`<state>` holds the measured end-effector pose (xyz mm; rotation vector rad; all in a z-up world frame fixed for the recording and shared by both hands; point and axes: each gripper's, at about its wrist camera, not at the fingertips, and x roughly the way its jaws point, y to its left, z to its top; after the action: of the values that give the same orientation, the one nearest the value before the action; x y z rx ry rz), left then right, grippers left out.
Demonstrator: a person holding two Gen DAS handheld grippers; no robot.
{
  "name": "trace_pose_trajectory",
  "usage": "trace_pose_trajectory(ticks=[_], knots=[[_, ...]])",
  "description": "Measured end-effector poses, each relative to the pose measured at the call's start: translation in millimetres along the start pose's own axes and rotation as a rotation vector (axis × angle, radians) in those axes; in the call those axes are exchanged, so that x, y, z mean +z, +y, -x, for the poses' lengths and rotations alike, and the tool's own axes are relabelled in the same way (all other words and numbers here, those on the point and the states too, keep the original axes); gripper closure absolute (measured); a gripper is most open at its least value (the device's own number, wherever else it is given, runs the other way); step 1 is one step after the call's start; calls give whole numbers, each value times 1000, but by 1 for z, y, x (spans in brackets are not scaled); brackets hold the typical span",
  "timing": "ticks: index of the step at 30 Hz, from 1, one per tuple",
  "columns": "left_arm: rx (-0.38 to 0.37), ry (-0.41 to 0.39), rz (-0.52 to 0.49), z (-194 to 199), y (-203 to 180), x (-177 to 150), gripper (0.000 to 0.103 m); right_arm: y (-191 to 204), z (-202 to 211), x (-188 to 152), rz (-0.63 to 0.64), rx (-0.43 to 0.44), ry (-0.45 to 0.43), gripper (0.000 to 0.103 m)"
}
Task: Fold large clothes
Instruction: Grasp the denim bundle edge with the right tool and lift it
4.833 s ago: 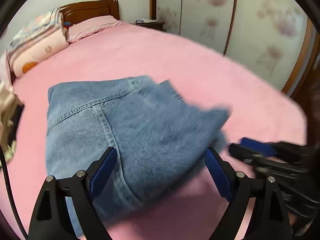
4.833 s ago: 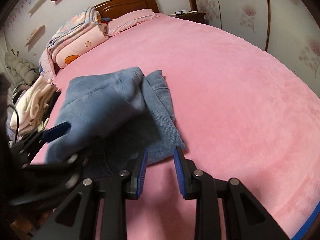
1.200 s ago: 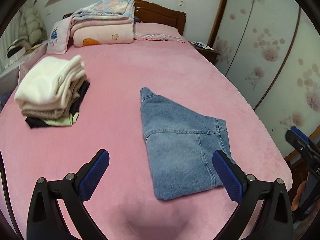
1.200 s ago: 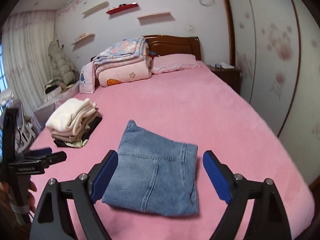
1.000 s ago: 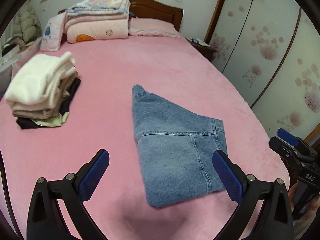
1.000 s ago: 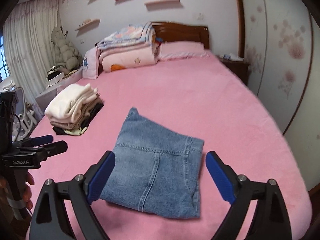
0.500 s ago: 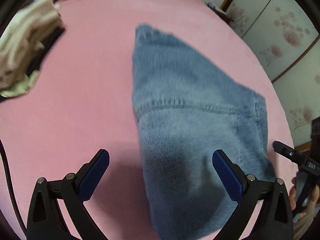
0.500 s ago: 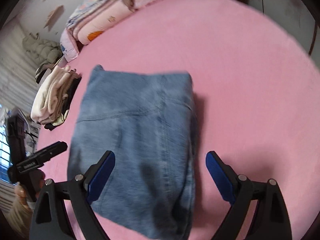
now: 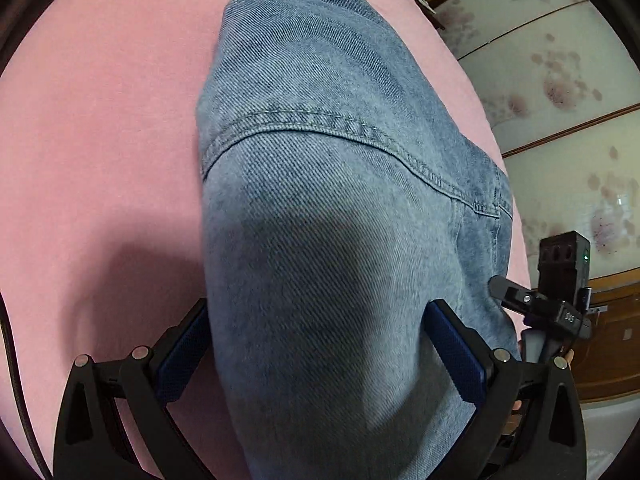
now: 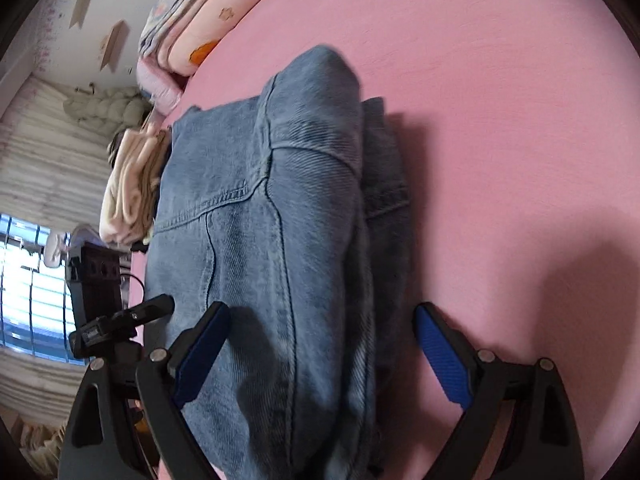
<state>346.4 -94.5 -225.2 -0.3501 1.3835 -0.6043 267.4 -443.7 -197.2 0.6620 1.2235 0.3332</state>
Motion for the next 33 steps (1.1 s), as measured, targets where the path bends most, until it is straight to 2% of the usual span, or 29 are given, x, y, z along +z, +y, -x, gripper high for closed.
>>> trace_pose_trajectory(ticks=[4,5,10,13,17,19,22,25,28,33], knots=[[-21,4,-7,-6,0,2,1,9,-14,9,51,5,23,19],[-18,8,-14,-9,-3,4,1,10,-17,11,60,-4,27,24],[3,56,-52,-17,-8,10,1,14,-28,17,68,-31,30,33],[14,76,-62,-21,-12,14,1,14,-28,15,74,-17,21,43],[77,32,-87,-18,-25,10,14,17,-22,9,59,-14,-15,60],[110,-1,-92,-13,-33,6,24,22,-16,6,45,-19,-41,67],[151,-46,-115,1,-51,-1,38,33,-5,0,52,-36,-81,76],[169,-78,-163,24,-71,-10,49,62,10,-13,87,-72,-117,80],[185,-93,-208,55,-80,-28,50,93,20,-35,122,-108,-119,80],[164,-83,-215,117,-61,-67,50,142,28,-88,147,-82,-112,80]])
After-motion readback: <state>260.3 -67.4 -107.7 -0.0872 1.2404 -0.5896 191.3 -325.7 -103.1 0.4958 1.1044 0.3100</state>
